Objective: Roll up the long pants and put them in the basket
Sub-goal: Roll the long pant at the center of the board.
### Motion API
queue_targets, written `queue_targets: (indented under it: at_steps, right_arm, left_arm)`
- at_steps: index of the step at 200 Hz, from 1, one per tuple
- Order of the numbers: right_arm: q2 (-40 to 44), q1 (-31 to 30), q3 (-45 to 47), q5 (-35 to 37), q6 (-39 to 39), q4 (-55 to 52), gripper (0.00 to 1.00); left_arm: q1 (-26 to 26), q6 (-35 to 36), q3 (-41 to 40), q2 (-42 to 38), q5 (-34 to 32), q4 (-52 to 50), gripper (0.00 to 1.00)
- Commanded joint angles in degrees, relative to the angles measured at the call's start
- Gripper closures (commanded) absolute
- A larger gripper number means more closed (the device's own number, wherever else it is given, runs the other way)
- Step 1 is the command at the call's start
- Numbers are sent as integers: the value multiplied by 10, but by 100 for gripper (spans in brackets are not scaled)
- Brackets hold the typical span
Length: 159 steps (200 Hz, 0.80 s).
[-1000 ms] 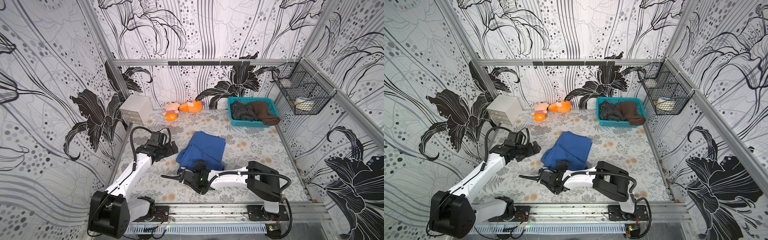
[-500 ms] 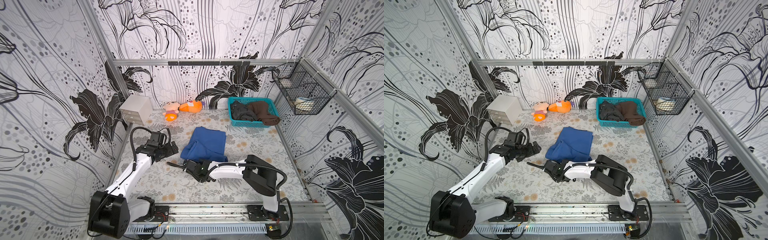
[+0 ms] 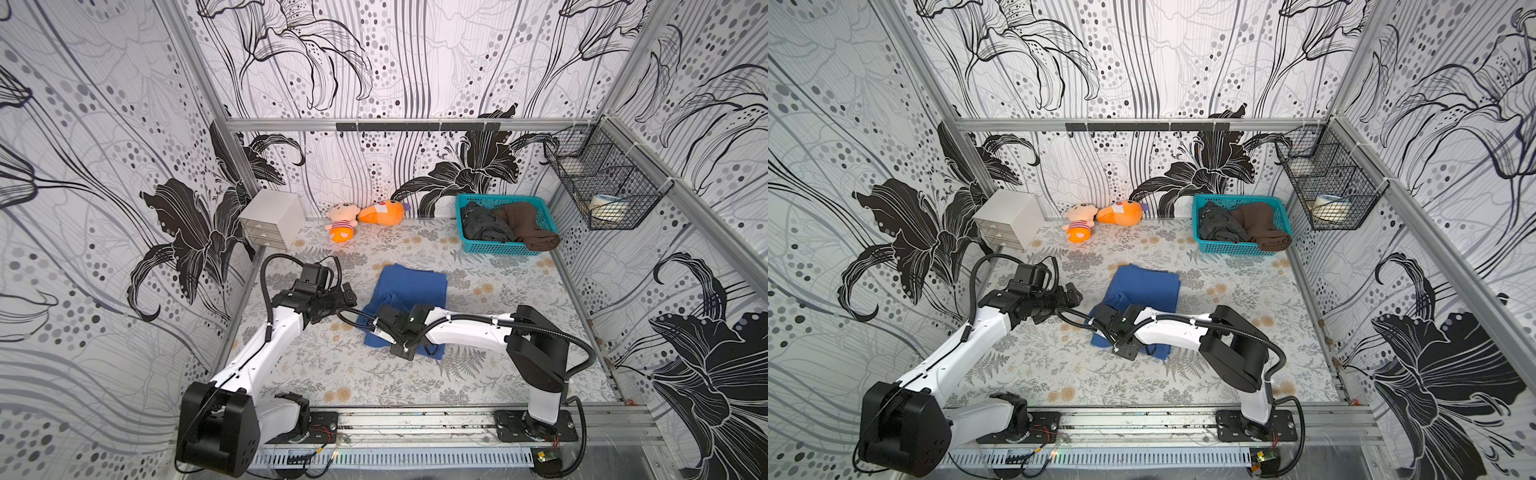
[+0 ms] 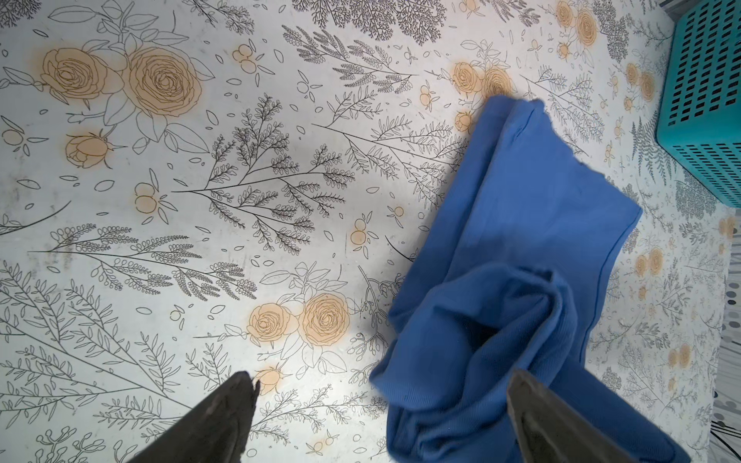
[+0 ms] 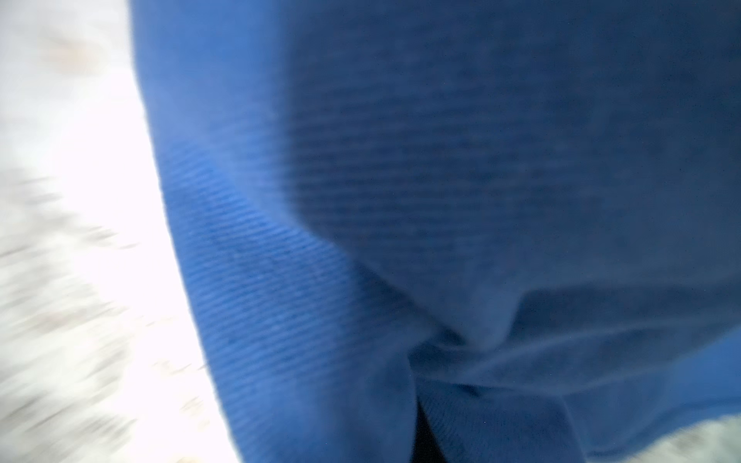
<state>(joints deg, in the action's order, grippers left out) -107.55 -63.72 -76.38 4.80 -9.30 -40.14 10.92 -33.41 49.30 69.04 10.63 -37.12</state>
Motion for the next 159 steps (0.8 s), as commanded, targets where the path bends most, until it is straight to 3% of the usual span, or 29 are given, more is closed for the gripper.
queue_targets:
  at_steps: [1, 57, 108, 159]
  right_arm:
    - [38, -9, -24, -237, 13, -121, 100]
    - [103, -9, -50, -400, 10, -180, 100]
    - [13, 82, -80, -615, -15, -202, 100]
    - [-115, 152, -129, -634, -22, -206, 100]
  left_arm:
    - [-3, 11, -8, -11, 6, 17, 1]
    - [-2, 9, -12, -9, 15, 30, 1]
    - [-3, 9, -16, -14, 24, 35, 1]
    - [-3, 7, -22, -23, 31, 41, 1]
